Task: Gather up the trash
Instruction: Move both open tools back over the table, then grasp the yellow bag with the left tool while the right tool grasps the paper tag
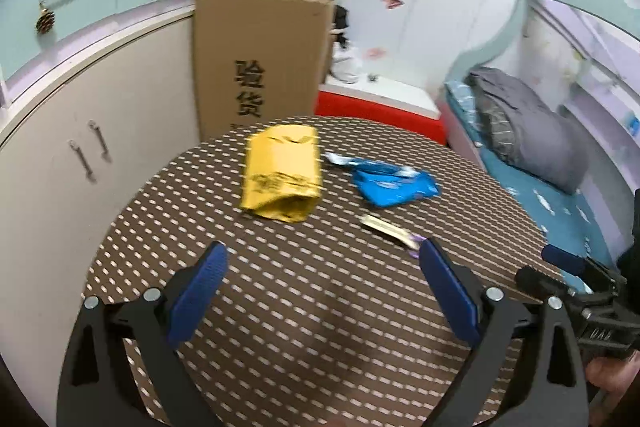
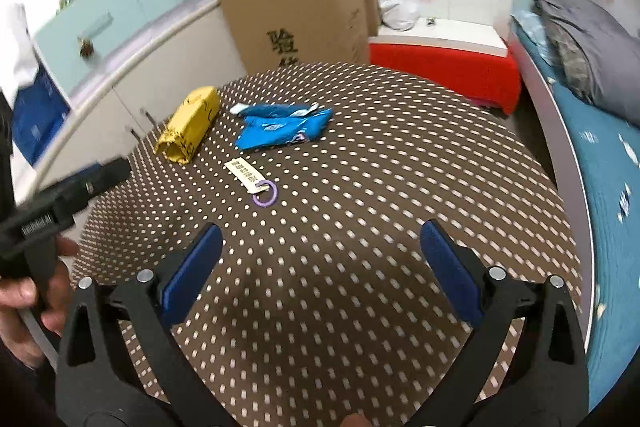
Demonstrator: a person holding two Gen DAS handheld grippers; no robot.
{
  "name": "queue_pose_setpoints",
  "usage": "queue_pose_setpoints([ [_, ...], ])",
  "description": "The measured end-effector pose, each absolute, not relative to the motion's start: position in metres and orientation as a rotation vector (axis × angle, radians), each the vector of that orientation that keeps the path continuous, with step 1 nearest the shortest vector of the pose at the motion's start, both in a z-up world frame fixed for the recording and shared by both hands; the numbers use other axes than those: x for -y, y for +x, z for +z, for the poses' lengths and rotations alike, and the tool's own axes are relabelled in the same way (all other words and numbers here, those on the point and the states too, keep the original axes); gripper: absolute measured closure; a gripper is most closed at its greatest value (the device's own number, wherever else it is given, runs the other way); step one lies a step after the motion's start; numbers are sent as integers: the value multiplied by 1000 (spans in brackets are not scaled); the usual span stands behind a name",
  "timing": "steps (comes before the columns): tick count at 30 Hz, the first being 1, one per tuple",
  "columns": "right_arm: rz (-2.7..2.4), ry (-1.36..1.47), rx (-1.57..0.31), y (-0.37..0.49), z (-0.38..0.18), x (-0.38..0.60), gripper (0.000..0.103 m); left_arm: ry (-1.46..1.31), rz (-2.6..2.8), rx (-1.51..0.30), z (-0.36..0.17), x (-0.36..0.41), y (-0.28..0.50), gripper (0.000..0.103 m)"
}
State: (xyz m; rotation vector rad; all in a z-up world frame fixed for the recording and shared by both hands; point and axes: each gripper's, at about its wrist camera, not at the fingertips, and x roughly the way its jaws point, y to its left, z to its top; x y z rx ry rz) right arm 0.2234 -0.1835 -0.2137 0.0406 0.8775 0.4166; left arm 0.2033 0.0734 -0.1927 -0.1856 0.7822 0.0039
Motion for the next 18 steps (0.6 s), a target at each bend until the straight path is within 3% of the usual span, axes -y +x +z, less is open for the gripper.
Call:
queue_pose_setpoints([
  [14, 496, -17, -921, 255, -240, 141, 6, -138, 70, -858, -226, -103, 299, 9],
  [15, 506, -26, -919, 257, -240, 137, 6, -146, 56, -857, -228, -105, 302, 23],
  [16, 511, -32, -917, 258, -240, 134, 6, -175, 21, -879, -231, -107, 306, 49],
  [18, 512, -44, -922, 264, -240, 126, 6, -202, 0, -889, -234, -111, 308, 50],
])
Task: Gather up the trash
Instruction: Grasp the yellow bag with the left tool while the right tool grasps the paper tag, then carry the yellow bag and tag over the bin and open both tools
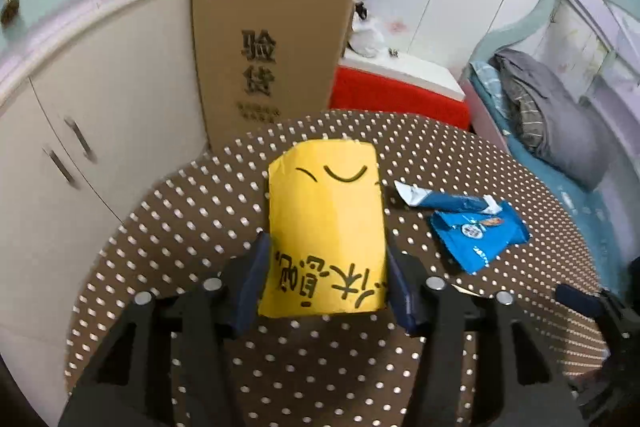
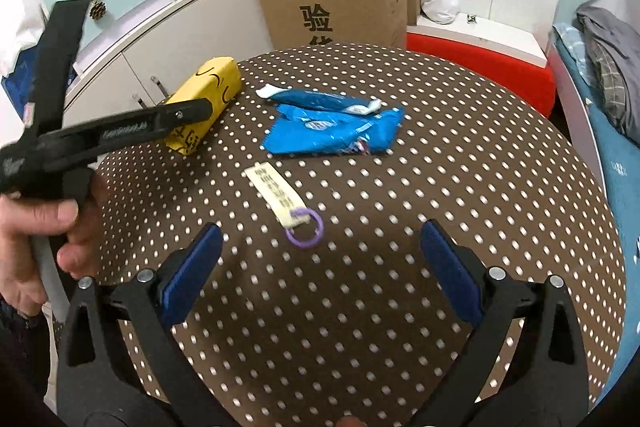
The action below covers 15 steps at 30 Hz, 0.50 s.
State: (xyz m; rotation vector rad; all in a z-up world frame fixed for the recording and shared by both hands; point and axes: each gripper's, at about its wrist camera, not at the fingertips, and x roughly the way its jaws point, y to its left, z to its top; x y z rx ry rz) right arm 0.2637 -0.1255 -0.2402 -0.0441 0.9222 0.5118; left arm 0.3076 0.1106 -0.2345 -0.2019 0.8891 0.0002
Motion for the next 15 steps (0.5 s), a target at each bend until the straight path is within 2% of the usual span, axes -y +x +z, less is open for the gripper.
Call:
queue_pose_setpoints([
  [2, 504, -67, -926, 269, -241, 118, 8, -167, -15, -877, -234, -108, 303, 53],
  [6, 512, -140, -938, 277, -247, 94, 46, -165, -27, -862, -232, -112, 285, 58],
  [7, 507, -161, -923, 276, -247, 91, 53, -169, -24, -859, -232, -115, 279, 58],
  [8, 509, -179, -916, 274, -247, 86, 55, -179, -19, -857, -232, -119, 270, 58],
  [10, 513, -198, -901, 269, -248, 81, 73, -193, -21, -855, -234, -123, 254, 58],
  [11, 508, -206, -892, 266, -248, 80, 76, -197, -20, -854, -233, -124, 247, 58],
  [12, 510, -203, -890, 264, -248, 80, 83, -205, -21, -851, -234, -126, 237, 58],
  [15, 526, -149, -908, 254, -248, 86, 85, -237, -28, -849, -234, -130, 216, 58],
])
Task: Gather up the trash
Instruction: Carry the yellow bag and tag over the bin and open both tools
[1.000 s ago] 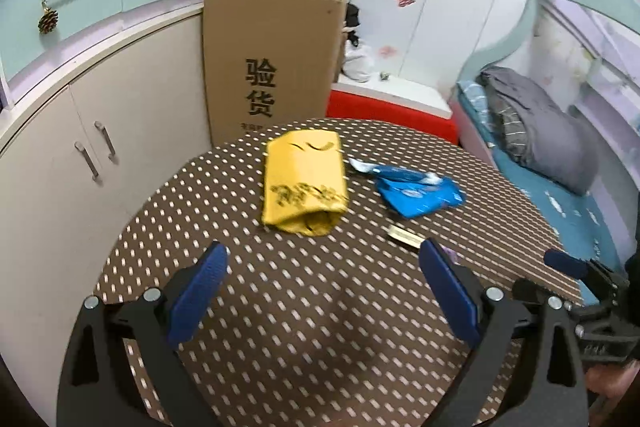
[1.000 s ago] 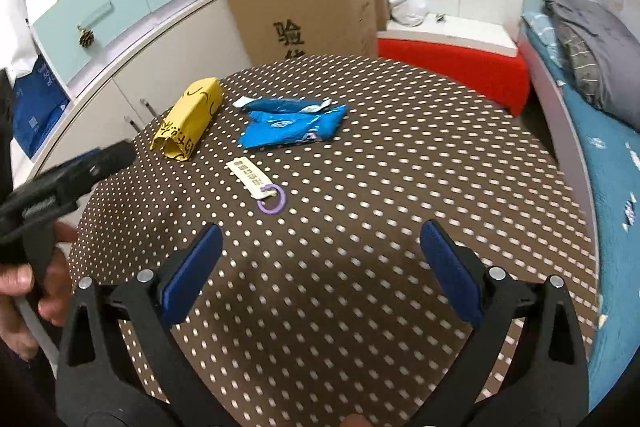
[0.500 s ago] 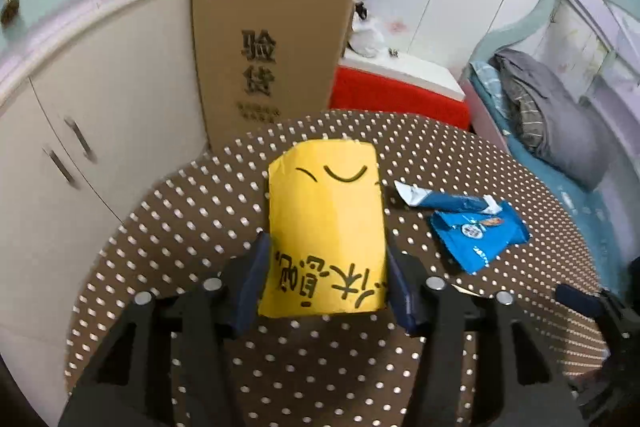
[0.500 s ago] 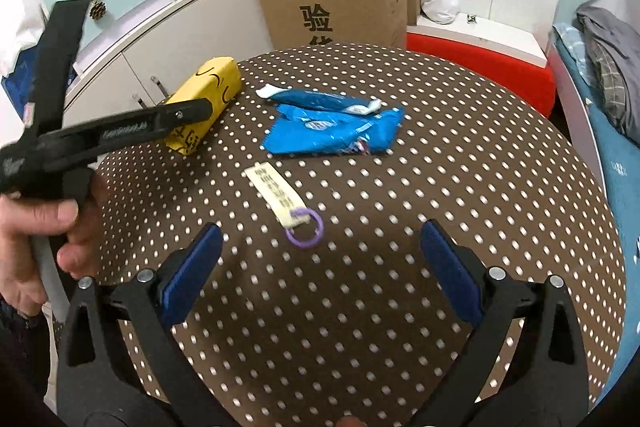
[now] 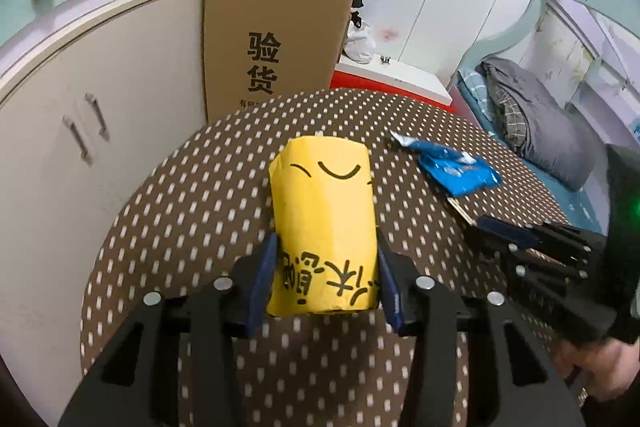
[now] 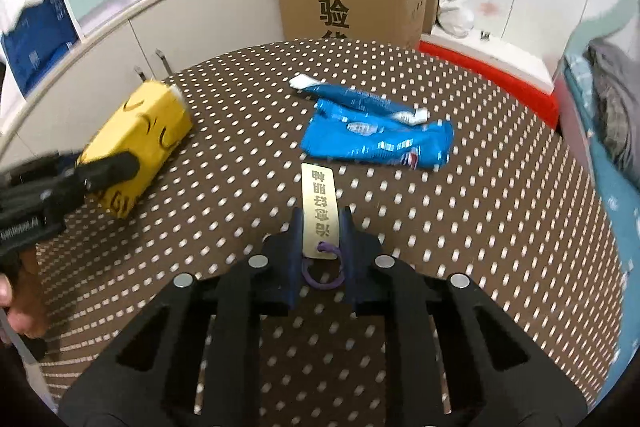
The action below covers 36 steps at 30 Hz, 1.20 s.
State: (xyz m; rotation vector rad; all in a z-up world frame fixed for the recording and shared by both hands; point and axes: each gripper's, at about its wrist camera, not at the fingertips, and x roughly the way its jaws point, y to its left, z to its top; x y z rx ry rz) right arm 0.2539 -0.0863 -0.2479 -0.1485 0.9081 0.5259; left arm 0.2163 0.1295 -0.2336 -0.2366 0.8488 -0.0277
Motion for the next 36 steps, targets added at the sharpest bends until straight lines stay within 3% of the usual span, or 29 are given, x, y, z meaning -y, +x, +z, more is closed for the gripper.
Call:
queue_pose_setpoints([
  [15, 450, 0, -895, 168, -238, 163, 85, -214, -153, -862, -235, -92, 136, 58],
  [36, 282, 107, -677, 133, -162, 307, 85, -102, -346, -760, -172, 36, 134, 58],
])
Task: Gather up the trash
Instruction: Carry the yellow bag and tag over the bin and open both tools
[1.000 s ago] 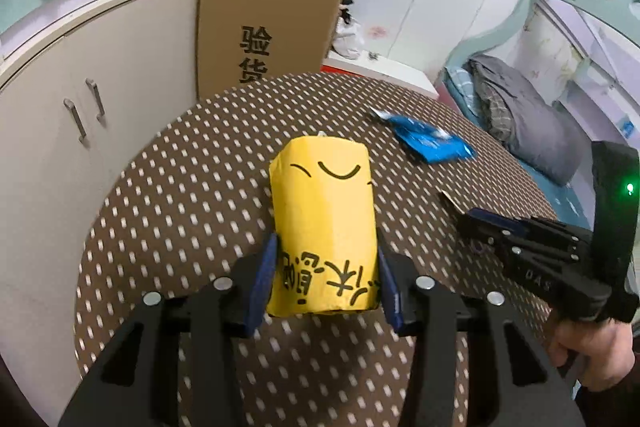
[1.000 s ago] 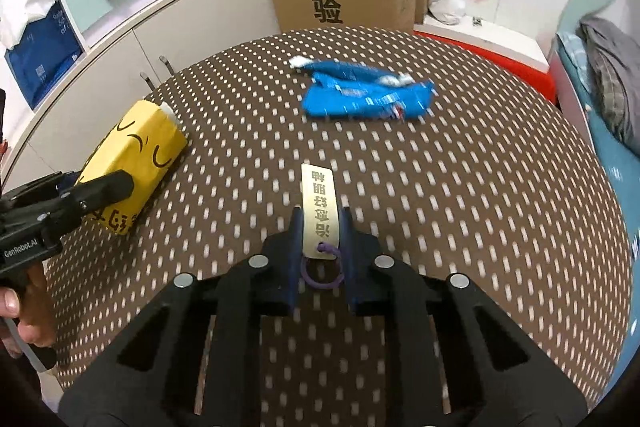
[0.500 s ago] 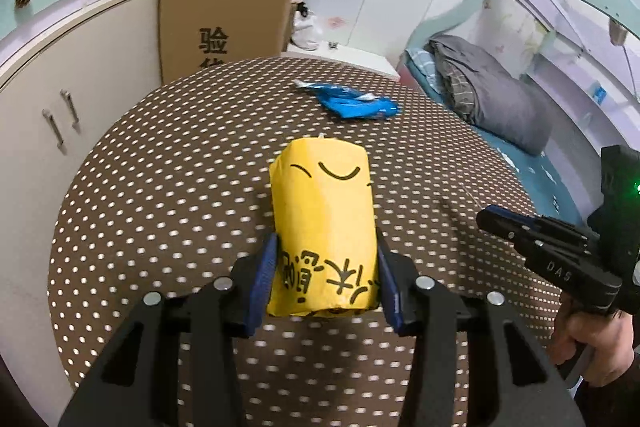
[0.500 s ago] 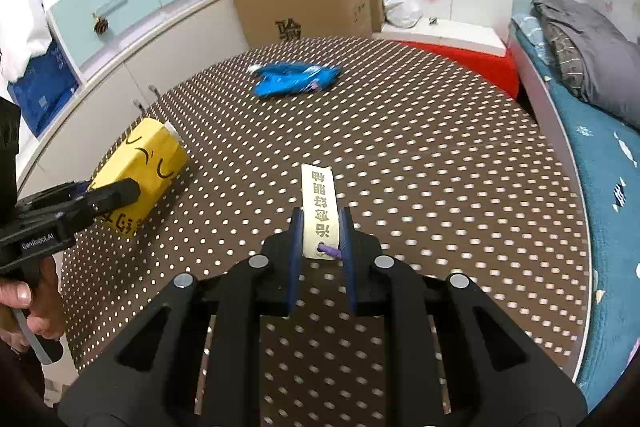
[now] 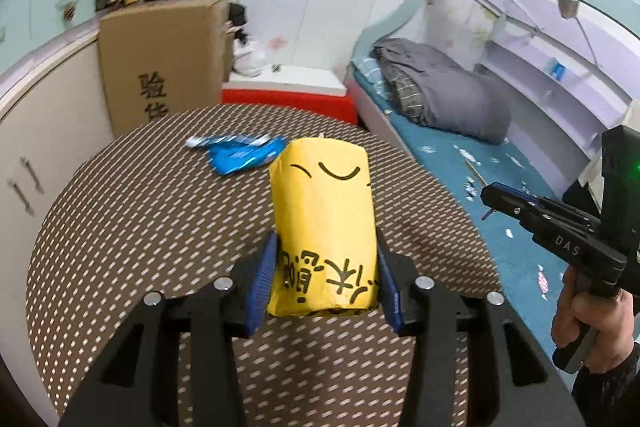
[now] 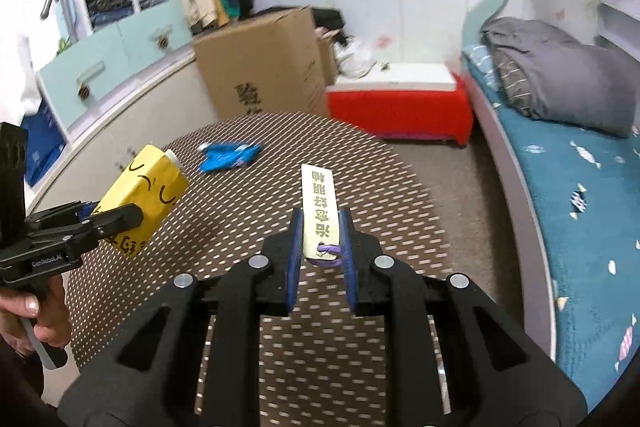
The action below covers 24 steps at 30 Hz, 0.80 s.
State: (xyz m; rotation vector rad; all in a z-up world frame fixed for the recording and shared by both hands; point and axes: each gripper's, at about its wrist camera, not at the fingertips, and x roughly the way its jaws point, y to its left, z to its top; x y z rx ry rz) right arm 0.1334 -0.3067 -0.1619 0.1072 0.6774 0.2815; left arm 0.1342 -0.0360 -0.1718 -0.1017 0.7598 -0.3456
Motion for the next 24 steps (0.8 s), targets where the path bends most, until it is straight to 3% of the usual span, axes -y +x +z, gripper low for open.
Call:
queue_pose_setpoints([
  [10, 84, 222, -651, 132, -166, 419, 85, -45, -476, -715, -145, 119, 144, 58],
  [24, -42, 483, -894, 183, -319, 522, 85, 28, -560, -740, -156, 216, 174, 58],
])
